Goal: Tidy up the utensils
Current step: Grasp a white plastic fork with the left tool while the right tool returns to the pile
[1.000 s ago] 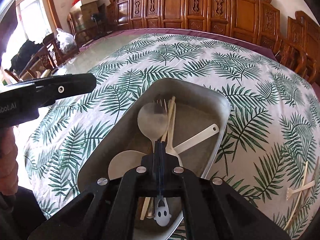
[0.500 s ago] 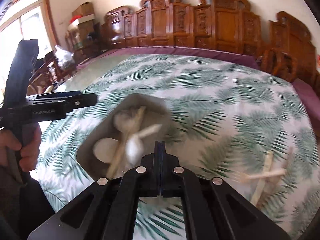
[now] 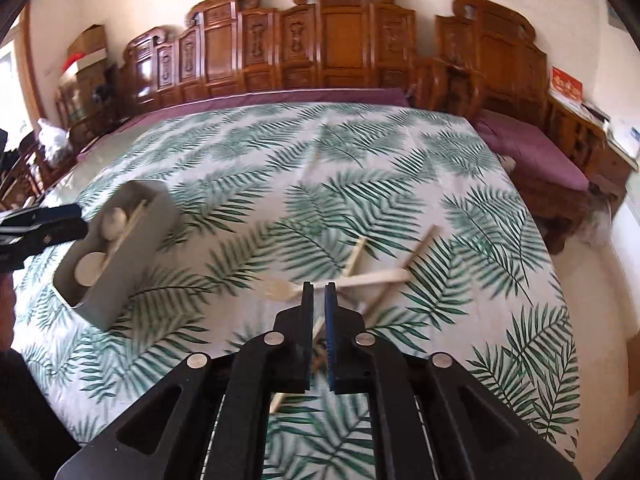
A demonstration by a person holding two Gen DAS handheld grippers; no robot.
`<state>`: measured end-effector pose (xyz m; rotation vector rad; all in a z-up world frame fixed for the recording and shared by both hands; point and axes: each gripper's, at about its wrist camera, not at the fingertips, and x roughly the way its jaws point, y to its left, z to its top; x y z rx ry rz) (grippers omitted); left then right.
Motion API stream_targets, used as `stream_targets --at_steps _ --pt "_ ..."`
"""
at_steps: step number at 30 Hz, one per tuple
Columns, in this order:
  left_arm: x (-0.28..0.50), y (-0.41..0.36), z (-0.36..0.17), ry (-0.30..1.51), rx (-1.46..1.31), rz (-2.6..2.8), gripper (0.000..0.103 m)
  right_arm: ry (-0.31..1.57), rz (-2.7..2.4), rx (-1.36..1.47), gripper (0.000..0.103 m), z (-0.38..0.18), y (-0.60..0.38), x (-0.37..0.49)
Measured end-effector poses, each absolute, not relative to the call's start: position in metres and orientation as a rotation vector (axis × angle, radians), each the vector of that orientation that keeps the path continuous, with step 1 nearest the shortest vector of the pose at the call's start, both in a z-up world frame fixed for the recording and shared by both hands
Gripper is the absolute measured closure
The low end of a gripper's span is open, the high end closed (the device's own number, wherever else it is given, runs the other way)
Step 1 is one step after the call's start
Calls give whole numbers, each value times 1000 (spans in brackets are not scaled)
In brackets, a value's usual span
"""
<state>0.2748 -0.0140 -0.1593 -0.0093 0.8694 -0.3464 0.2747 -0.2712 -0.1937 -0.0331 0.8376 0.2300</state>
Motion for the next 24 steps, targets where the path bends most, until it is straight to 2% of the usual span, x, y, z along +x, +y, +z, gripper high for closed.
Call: stream_targets --at_steps 3,5,18,19,24 --pt "278 -35 -167 892 32 -360 36 857 222 -10 89 -209 -280 280" --pt "282 -46 -173 910 48 -371 38 867 222 8 77 -216 -284 282" --pt "347 -136 -217 1069 40 -469 61 909 245 17 76 -234 -293 281" --pt "351 -141 -222 1087 40 -466 66 909 245 20 76 -234 -294 281" --pt "362 -152 -242 1159 11 -464 75 895 245 39 76 -231 -298 280"
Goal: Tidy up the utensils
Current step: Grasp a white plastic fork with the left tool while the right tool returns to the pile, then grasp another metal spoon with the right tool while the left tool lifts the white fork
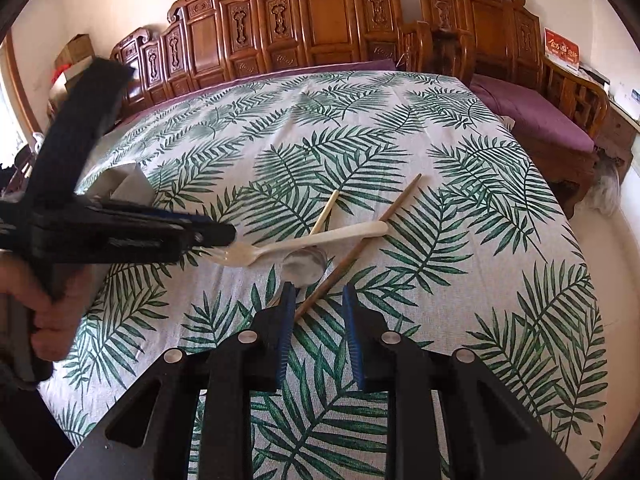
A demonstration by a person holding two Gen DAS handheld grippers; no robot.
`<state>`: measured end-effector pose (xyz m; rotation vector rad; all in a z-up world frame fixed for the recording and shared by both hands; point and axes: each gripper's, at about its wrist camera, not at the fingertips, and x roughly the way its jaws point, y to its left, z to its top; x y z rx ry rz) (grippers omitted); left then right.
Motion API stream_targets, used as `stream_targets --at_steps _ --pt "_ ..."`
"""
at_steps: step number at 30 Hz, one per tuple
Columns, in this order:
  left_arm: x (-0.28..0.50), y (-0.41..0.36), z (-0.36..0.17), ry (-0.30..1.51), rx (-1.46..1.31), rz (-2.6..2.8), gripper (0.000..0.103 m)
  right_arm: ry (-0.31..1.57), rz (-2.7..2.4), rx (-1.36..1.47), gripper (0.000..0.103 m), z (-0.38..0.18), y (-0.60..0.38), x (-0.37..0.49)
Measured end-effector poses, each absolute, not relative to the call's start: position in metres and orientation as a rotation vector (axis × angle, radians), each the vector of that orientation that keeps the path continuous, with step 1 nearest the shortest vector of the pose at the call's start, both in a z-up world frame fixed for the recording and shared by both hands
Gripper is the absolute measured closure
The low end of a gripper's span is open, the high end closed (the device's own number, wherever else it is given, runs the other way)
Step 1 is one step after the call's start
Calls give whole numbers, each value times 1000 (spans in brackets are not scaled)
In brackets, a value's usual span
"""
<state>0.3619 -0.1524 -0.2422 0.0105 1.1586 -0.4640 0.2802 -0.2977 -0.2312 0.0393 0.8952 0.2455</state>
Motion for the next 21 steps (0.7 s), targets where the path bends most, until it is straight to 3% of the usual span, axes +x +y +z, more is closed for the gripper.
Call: stream_targets --at_steps 10,21 --pt "355 -151 -243 1162 -50 -488 99 891 259 50 76 -229 -295 280" --pt "320 -109 -206 1012 -64 -401 102 944 306 105 76 -243 -279 286"
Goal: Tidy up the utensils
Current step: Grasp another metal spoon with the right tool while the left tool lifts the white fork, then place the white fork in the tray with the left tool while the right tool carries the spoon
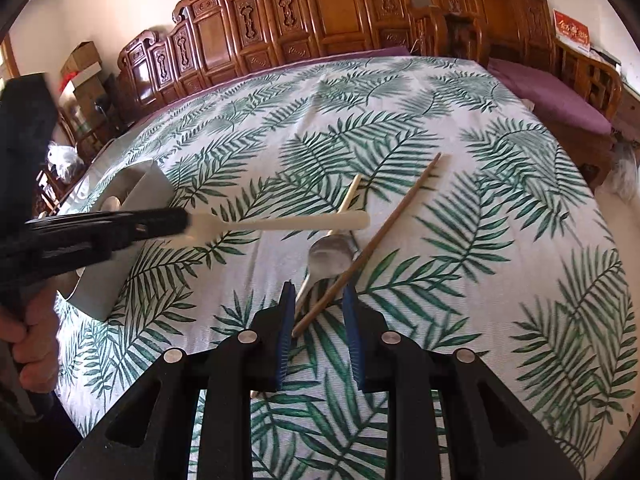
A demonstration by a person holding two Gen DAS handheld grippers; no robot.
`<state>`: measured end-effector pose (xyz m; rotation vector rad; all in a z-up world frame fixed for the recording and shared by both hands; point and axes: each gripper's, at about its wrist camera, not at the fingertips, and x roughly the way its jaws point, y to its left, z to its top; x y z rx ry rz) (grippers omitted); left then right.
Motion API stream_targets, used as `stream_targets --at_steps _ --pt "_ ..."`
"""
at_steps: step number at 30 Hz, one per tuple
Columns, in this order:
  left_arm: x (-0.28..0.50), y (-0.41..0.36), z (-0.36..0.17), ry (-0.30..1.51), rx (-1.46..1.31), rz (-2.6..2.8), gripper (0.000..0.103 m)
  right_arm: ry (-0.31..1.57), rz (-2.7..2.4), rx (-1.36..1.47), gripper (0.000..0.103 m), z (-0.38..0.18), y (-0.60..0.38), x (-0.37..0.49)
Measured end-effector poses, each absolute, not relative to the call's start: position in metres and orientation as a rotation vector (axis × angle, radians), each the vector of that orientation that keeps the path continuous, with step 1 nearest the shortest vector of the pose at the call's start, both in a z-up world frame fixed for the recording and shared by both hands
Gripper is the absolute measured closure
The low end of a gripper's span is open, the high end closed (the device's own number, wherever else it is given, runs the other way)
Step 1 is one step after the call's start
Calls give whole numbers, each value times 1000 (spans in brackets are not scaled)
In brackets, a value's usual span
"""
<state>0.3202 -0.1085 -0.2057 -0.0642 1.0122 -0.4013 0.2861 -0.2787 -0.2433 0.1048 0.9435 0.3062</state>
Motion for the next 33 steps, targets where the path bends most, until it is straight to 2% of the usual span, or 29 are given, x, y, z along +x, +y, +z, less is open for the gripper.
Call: stream_targets --at_steps 19,22,28,33 --pt "273 -44 -173 886 -112 -360 102 1008 220 61 76 -262 -251 310" --pt "272 -42 -172 881 -122 -363 102 1005 198 67 79 -262 -251 313" --pt "268 -41 -169 860 -102 -358 102 1013 188 109 98 -261 -257 309" --pt "269 -42 -170 862 -100 -360 102 989 191 138 98 -255 -264 305"
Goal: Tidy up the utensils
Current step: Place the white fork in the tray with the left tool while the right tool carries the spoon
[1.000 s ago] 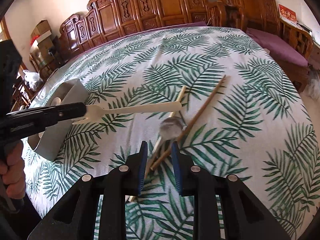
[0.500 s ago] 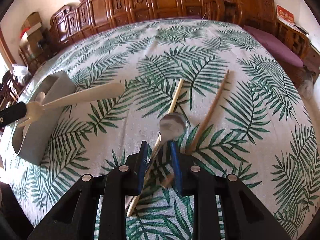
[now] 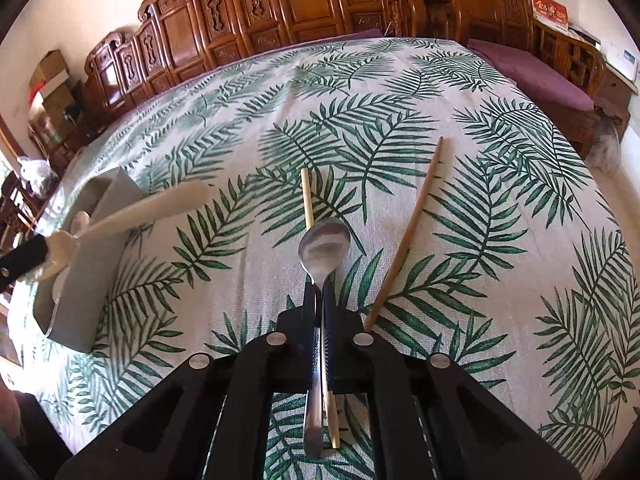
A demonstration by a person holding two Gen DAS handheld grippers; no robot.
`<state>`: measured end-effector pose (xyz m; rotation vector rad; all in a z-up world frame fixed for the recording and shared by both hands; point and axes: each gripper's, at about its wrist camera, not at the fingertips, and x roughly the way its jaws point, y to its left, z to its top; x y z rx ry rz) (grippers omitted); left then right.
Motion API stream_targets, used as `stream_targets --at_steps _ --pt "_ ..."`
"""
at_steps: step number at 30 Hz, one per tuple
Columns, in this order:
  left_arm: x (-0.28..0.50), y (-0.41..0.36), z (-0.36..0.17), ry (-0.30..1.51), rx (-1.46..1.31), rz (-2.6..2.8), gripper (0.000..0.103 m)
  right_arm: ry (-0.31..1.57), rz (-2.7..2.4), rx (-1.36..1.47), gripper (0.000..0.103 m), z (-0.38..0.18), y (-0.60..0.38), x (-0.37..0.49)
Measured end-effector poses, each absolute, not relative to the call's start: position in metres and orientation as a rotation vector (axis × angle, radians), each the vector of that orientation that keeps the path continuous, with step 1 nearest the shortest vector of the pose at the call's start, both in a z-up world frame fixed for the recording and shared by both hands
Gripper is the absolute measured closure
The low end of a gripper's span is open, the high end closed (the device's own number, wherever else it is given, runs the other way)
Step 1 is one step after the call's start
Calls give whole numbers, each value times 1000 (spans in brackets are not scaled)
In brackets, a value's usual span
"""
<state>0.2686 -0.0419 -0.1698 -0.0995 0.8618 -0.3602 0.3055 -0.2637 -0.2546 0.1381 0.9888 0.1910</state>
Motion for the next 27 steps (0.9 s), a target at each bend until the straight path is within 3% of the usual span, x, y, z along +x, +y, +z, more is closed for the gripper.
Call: stream_targets --at_steps 10,27 --pt "263 -27 -164 828 -84 -295 102 928 256 138 98 -235 -255 296" --pt "255 63 -157 783 -130 -4 102 853 401 59 99 -205 -198 279"
